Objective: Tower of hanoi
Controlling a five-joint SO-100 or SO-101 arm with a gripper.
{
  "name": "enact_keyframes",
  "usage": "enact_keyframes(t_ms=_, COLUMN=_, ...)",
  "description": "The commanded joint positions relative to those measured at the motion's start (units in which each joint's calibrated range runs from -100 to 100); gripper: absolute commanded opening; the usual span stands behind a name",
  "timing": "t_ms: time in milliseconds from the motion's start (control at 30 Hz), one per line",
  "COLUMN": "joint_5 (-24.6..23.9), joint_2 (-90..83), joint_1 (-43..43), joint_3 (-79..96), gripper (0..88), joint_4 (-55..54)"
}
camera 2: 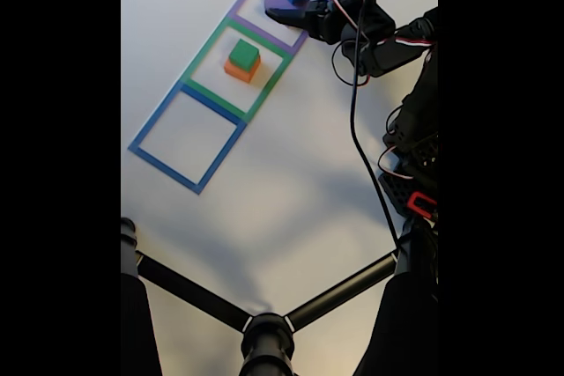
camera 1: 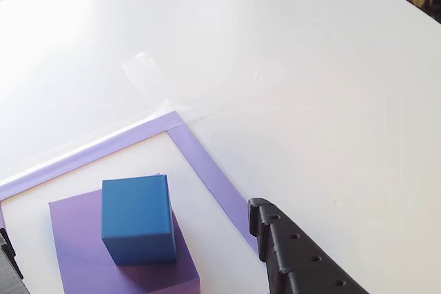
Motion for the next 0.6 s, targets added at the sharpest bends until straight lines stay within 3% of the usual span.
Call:
enact_keyframes(t_ms=0, joint_5=0.0, joint_2=0.5, joint_1=-1.9, joint_3=-2.8, gripper=40.2, joint_4=-2.6)
enact_keyframes(t_ms=567, joint_5=0.0, joint_2=4.0, joint_1=-4.4, joint_3=-3.6, gripper=28.6, joint_4=-6.8)
